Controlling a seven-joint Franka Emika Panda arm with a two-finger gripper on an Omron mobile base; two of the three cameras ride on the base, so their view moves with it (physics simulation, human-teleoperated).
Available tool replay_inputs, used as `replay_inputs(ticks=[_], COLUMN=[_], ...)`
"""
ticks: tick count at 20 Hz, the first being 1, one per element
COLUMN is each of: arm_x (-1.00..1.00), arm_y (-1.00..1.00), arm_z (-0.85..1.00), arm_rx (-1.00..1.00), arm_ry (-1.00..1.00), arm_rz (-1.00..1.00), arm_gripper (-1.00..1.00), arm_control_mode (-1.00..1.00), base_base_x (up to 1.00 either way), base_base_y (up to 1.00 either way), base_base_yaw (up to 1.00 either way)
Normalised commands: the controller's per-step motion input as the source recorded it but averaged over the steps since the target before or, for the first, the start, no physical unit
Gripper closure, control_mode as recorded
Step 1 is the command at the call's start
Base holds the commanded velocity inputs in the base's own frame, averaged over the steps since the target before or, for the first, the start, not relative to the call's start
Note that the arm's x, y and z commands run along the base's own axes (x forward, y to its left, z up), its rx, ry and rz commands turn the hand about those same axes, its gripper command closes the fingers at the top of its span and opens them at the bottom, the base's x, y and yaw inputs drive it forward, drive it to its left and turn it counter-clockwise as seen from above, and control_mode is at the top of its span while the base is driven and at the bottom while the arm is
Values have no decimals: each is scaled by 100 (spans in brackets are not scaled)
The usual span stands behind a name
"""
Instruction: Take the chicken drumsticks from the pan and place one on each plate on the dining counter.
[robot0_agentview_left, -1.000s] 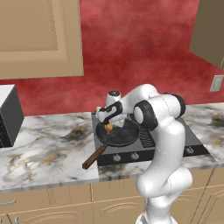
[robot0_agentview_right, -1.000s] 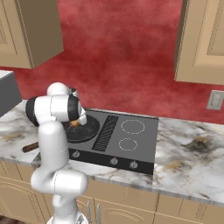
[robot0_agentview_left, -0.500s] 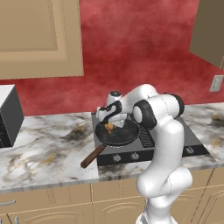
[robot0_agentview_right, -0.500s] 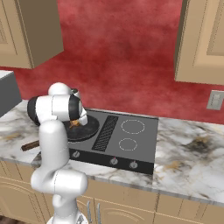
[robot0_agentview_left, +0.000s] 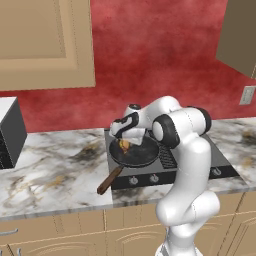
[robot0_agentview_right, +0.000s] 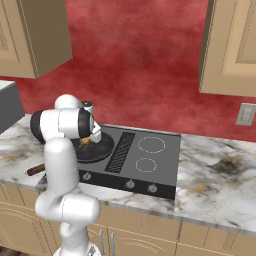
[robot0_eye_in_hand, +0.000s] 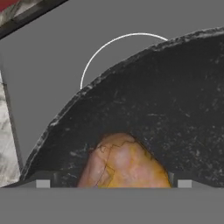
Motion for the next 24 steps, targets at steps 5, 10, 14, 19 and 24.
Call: replay_inputs(ticks=[5,10,14,19,24], arm_x=[-1,0,-4,-2,-11], arm_y=[0,0,0,3,15], arm_z=[-1,-10,-26,-33,-38], arm_rx=[0,0,0,0,0], arm_ry=[-4,-3,0,0,1], arm_rz=[33,30,21,10,1], arm_gripper=[-100,-100,-100,-100,100], arm_control_mode=[-100,-100,-100,-100,-100], base_base_x=[0,0,0,0,0], base_base_y=[0,0,0,0,0], base_base_yaw=[0,0,0,0,0])
